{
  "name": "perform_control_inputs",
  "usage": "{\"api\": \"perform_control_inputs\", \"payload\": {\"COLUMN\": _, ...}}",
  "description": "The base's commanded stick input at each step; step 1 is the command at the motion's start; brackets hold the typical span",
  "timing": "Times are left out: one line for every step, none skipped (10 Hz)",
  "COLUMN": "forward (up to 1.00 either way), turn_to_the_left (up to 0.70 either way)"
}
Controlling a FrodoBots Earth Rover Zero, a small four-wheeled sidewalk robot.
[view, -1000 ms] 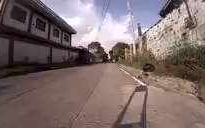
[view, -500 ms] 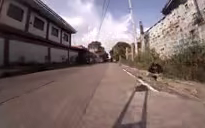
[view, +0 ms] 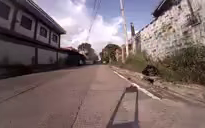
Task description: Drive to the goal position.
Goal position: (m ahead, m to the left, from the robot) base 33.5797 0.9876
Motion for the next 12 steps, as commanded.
{"api": "perform_control_inputs", "payload": {"forward": 1.0, "turn_to_the_left": 0.0}}
{"api": "perform_control_inputs", "payload": {"forward": 1.0, "turn_to_the_left": 0.0}}
{"api": "perform_control_inputs", "payload": {"forward": 1.0, "turn_to_the_left": 0.0}}
{"api": "perform_control_inputs", "payload": {"forward": 1.0, "turn_to_the_left": 0.0}}
{"api": "perform_control_inputs", "payload": {"forward": 1.0, "turn_to_the_left": 0.0}}
{"api": "perform_control_inputs", "payload": {"forward": 1.0, "turn_to_the_left": 0.0}}
{"api": "perform_control_inputs", "payload": {"forward": 1.0, "turn_to_the_left": 0.0}}
{"api": "perform_control_inputs", "payload": {"forward": 1.0, "turn_to_the_left": 0.0}}
{"api": "perform_control_inputs", "payload": {"forward": 1.0, "turn_to_the_left": 0.0}}
{"api": "perform_control_inputs", "payload": {"forward": 1.0, "turn_to_the_left": 0.0}}
{"api": "perform_control_inputs", "payload": {"forward": 1.0, "turn_to_the_left": 0.0}}
{"api": "perform_control_inputs", "payload": {"forward": 1.0, "turn_to_the_left": 0.0}}
